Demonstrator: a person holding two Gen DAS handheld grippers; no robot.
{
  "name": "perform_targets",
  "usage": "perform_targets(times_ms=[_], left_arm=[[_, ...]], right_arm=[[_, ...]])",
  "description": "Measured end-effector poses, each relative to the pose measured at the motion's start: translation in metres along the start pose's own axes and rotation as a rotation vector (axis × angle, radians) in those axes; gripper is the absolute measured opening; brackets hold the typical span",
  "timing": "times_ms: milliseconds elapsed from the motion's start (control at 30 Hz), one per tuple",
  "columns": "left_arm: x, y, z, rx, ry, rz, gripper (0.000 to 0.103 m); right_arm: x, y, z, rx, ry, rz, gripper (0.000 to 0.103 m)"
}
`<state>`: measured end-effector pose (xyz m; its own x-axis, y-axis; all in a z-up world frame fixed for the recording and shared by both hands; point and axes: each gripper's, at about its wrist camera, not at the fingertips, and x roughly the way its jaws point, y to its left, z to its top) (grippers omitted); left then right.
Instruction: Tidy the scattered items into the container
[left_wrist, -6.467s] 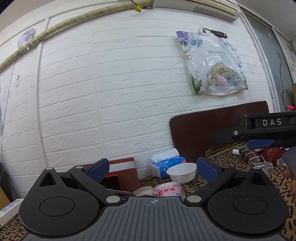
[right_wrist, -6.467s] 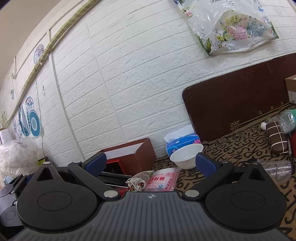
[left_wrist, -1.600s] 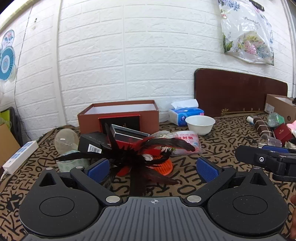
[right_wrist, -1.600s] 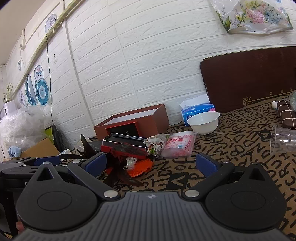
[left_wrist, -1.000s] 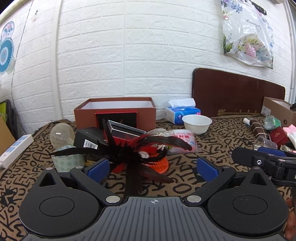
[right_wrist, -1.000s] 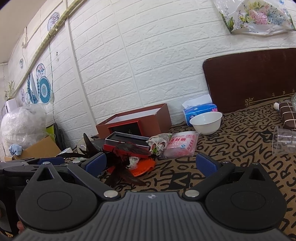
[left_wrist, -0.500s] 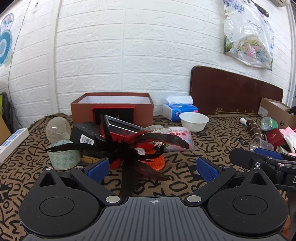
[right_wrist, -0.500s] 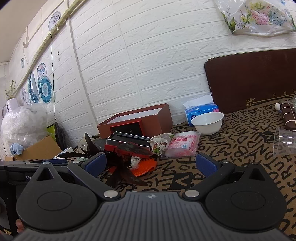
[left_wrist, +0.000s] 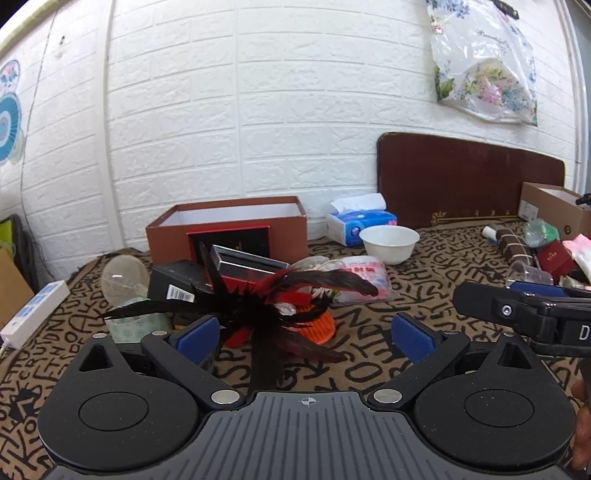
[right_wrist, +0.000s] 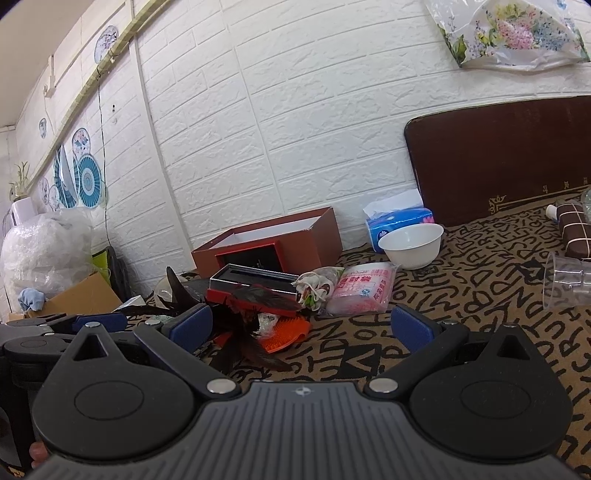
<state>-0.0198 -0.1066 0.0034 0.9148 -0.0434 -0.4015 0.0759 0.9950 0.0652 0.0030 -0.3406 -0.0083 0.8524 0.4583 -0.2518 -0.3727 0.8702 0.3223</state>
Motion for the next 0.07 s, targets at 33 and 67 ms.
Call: perform_targets(times_ms=[33, 67], left_arm=[[0.0002, 0.0007, -0.0002, -0.001, -0.003, 0.004, 0.103], [0.0008, 0.0011, 0.0001, -0.005, -0.005, 0.014, 0.103]], right_arm=[[-0.0003, 0.0001, 0.0000, 0.001, -0.003, 0.000, 0.102], [-0.0004, 0.0003, 0.0000, 0.000, -0.003, -0.002, 0.102]])
